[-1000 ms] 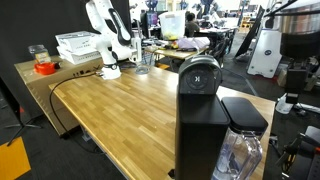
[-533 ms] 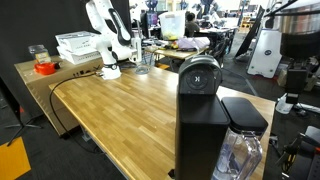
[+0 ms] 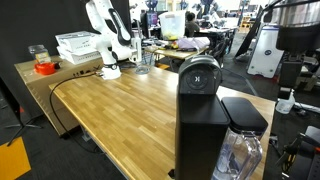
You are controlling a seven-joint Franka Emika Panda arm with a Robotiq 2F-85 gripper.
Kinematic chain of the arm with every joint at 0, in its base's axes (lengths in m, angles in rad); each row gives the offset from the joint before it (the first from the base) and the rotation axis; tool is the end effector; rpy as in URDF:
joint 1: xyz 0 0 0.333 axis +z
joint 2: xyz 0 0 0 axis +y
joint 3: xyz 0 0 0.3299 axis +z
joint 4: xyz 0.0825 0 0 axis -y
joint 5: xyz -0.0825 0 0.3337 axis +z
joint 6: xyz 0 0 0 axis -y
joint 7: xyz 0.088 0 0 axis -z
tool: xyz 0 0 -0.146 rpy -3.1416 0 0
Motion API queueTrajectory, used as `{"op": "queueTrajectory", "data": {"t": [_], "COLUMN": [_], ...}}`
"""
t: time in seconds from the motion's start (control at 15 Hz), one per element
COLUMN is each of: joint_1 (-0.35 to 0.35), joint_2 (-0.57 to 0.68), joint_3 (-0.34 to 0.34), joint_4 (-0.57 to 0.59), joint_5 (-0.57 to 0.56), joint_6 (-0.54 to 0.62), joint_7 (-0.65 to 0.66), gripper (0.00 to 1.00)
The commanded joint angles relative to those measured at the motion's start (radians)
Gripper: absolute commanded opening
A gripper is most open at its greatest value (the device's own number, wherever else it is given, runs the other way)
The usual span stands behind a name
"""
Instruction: Close the coffee maker
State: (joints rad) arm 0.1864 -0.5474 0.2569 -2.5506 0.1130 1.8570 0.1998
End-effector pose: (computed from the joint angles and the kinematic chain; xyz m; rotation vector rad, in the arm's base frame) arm 0.2688 0.1441 0.4291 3.0519 0.2386 -0.2185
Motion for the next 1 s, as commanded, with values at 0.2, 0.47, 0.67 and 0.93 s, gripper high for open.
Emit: {"op": "queueTrajectory", "data": {"t": [0.2,0.47,0.67,0.93], "joint_1": [0.017,0.059,0.094,0.076], "joint_2": [0.012,0.028,0.055,0.045], "joint_3": [-0.084,-0.148,-0.173,-0.144], "joint_4": [0.029,0.064,0.093,0.072], "joint_5": [0.054,0.141,0.183,0.159], "joint_6": [0.041,0.027,-0.017,0.012], "joint_7": [-0.138,-0.349,-0.492,-0.461], "gripper": [1.00,1.00,1.00,1.00]}}
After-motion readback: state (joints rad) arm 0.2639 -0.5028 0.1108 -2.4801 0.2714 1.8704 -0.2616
